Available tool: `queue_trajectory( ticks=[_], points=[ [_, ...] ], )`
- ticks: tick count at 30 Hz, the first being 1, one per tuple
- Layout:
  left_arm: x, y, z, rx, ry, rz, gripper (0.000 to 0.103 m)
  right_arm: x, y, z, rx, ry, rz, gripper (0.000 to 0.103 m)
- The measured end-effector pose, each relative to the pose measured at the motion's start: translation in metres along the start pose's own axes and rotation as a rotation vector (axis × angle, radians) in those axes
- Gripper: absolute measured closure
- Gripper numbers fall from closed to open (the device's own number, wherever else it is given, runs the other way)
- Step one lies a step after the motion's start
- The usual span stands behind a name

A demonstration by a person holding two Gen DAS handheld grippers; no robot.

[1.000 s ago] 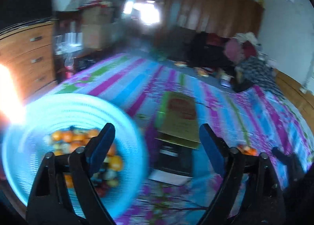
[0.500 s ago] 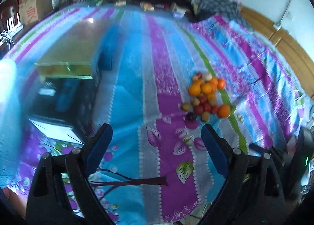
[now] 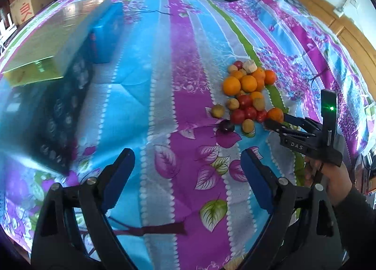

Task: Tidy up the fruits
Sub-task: 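Grasp a dark plum with the left tool while the right tool grasps an orange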

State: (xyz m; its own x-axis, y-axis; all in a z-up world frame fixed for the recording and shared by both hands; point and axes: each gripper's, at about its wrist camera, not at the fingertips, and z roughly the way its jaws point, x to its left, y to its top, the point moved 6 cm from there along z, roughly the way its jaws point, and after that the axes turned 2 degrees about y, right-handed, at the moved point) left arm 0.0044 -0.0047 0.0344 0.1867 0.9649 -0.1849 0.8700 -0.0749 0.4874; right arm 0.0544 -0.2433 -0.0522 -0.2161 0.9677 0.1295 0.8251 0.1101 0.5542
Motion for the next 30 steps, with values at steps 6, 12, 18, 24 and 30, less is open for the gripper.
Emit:
queue_trajectory(
  ticks=[6, 12, 18, 24, 30],
  points=[
    [-0.017, 0.007, 0.031, 0.036, -0.042, 0.03, 0.017, -0.001, -0.005, -0.009, -0.019, 0.032, 0.05, 0.056],
    [-0.04, 0.009, 0.065, 0.07, -0.112, 0.094, 0.037, 0.004, -0.03, -0.037, -0.05, 0.064, 0.122, 0.056],
    [-0.053, 0.006, 0.086, 0.106, -0.14, 0.106, 0.053, 0.01, -0.051, -0.045, -0.039, 0.085, 0.152, 0.056],
    [-0.054, 0.01, 0.093, 0.074, -0.123, 0.116, 0.053, 0.007, -0.052, -0.044, -0.04, 0.093, 0.168, 0.056],
    [-0.061, 0.012, 0.098, 0.039, -0.08, 0.163, 0.068, 0.005, -0.051, -0.042, -0.04, 0.094, 0.178, 0.056]
  ],
)
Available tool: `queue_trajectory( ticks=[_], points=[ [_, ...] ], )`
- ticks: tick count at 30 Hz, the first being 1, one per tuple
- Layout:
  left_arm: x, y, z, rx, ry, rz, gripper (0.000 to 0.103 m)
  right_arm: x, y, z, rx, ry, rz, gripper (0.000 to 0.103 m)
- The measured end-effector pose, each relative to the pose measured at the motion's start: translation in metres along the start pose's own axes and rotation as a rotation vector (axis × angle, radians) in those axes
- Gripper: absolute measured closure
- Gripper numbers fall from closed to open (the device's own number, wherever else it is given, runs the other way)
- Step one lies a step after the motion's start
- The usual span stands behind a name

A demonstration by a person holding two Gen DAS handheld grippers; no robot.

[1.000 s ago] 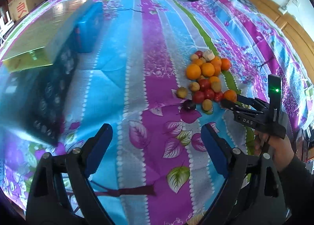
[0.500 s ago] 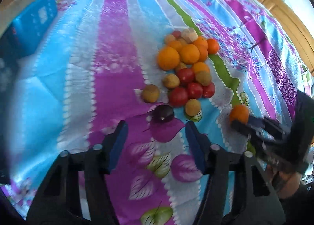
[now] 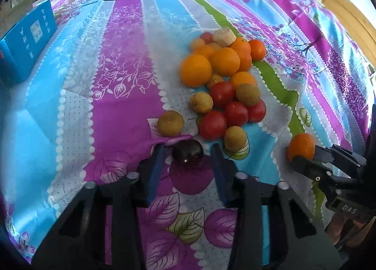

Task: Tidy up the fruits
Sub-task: 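Grasp a dark plum with the left tool while the right tool grasps an orange, then carry the plum and orange in both tools to the blue basket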

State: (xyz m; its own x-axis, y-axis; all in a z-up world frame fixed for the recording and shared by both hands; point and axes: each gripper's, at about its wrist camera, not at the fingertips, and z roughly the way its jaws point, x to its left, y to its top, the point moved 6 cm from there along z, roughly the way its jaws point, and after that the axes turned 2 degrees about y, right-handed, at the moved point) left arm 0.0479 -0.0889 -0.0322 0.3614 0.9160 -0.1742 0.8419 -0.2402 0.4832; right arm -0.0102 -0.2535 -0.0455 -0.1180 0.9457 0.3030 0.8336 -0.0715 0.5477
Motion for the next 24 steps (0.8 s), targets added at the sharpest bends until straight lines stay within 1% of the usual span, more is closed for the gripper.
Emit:
queue_trajectory(
  ticks=[1, 3, 13, 15, 20, 21, 24],
  points=[
    [0.001, 0.0, 0.0, -0.003, 0.003, -0.001, 0.072, 0.0, 0.0, 0.001, 0.001, 0.0, 0.001, 0.056],
    [0.003, 0.001, 0.0, -0.004, 0.009, 0.0, 0.076, -0.001, -0.001, 0.002, 0.0, 0.001, 0.004, 0.056],
    [-0.001, -0.003, -0.005, -0.007, 0.015, 0.0, 0.076, 0.0, -0.001, 0.004, -0.003, -0.006, 0.012, 0.055],
    [-0.002, -0.002, -0.01, -0.018, 0.021, 0.004, 0.076, 0.0, -0.001, 0.003, -0.003, -0.01, 0.012, 0.056],
    [-0.003, 0.001, -0.025, -0.05, 0.05, 0.011, 0.076, 0.001, 0.004, -0.007, -0.016, -0.052, 0.021, 0.056],
    [-0.003, 0.001, -0.03, -0.055, 0.07, 0.013, 0.076, 0.001, 0.005, -0.01, -0.018, -0.061, 0.021, 0.056],
    [-0.002, 0.004, -0.042, -0.08, 0.094, 0.01, 0.076, 0.006, 0.014, -0.025, -0.051, -0.1, 0.004, 0.056]
  ],
)
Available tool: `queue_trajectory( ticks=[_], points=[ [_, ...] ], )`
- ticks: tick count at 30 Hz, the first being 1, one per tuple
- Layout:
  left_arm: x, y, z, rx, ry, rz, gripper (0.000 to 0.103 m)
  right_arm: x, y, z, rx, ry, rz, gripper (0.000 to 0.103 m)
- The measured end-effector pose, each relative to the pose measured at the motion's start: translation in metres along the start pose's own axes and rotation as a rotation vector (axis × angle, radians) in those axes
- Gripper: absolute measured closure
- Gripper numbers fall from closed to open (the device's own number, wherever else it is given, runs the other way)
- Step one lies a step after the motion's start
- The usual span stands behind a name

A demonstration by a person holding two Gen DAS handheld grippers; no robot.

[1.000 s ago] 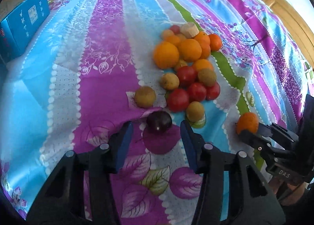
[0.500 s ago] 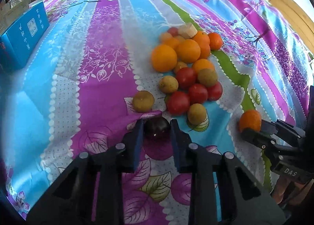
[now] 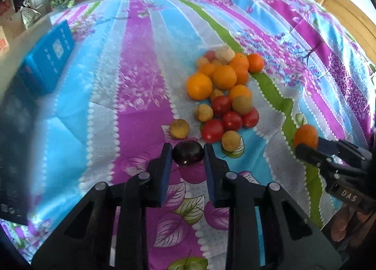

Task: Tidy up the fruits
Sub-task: 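Carry the plum and orange in both tools to the blue basket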

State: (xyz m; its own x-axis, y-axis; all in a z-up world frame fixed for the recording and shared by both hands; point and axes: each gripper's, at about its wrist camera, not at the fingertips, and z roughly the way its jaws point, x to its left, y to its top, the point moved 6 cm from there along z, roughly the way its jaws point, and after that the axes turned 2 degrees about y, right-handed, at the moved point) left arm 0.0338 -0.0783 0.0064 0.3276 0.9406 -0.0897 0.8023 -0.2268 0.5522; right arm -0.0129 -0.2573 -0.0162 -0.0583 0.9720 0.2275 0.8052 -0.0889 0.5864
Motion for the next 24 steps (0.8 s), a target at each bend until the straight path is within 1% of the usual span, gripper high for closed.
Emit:
queue_trajectory(
  ticks=[3, 9, 14, 20, 24],
  points=[
    [0.002, 0.006, -0.016, -0.031, 0.026, -0.001, 0.076, 0.003, 0.011, -0.015, -0.023, -0.028, -0.011, 0.056],
    [0.005, 0.016, -0.044, -0.066, 0.063, -0.024, 0.076, 0.005, 0.031, -0.038, -0.045, -0.076, -0.003, 0.056],
    [0.01, 0.026, -0.065, -0.092, 0.068, -0.045, 0.076, 0.014, 0.045, -0.057, -0.071, -0.094, -0.014, 0.056],
    [0.033, 0.035, -0.097, -0.14, 0.092, -0.095, 0.076, 0.035, 0.064, -0.072, -0.096, -0.091, -0.05, 0.056],
    [0.058, 0.038, -0.121, -0.176, 0.132, -0.139, 0.076, 0.057, 0.079, -0.08, -0.112, -0.073, -0.086, 0.056]
  ],
)
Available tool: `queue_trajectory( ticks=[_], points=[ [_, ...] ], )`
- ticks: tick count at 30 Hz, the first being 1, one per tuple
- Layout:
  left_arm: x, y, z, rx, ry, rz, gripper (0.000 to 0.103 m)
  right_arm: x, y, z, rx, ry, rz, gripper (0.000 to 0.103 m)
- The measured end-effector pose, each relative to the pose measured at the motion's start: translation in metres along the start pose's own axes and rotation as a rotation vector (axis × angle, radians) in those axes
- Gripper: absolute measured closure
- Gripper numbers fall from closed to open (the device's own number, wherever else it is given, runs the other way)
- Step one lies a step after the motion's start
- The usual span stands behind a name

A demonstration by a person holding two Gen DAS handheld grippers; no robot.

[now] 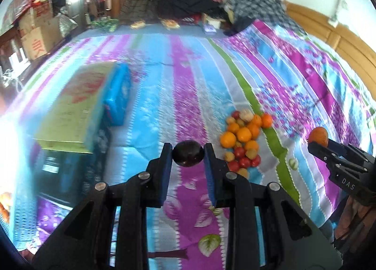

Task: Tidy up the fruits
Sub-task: 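Carry the plum and orange in both tools to the blue basket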

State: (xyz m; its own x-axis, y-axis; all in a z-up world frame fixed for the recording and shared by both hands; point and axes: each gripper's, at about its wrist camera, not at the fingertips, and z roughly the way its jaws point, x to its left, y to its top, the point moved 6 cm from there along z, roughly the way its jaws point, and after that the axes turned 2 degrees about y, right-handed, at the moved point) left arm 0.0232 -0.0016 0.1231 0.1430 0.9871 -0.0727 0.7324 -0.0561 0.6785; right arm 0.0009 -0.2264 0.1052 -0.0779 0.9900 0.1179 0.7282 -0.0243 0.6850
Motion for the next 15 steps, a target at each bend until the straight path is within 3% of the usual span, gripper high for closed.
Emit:
queue_trajectory(
  ticks=[15],
  points=[
    [0.116, 0.023, -0.07, -0.114, 0.173, -0.162, 0.076, 0.142, 0.071, -0.004, -0.049, 0.211, -0.142, 0.056]
  ],
)
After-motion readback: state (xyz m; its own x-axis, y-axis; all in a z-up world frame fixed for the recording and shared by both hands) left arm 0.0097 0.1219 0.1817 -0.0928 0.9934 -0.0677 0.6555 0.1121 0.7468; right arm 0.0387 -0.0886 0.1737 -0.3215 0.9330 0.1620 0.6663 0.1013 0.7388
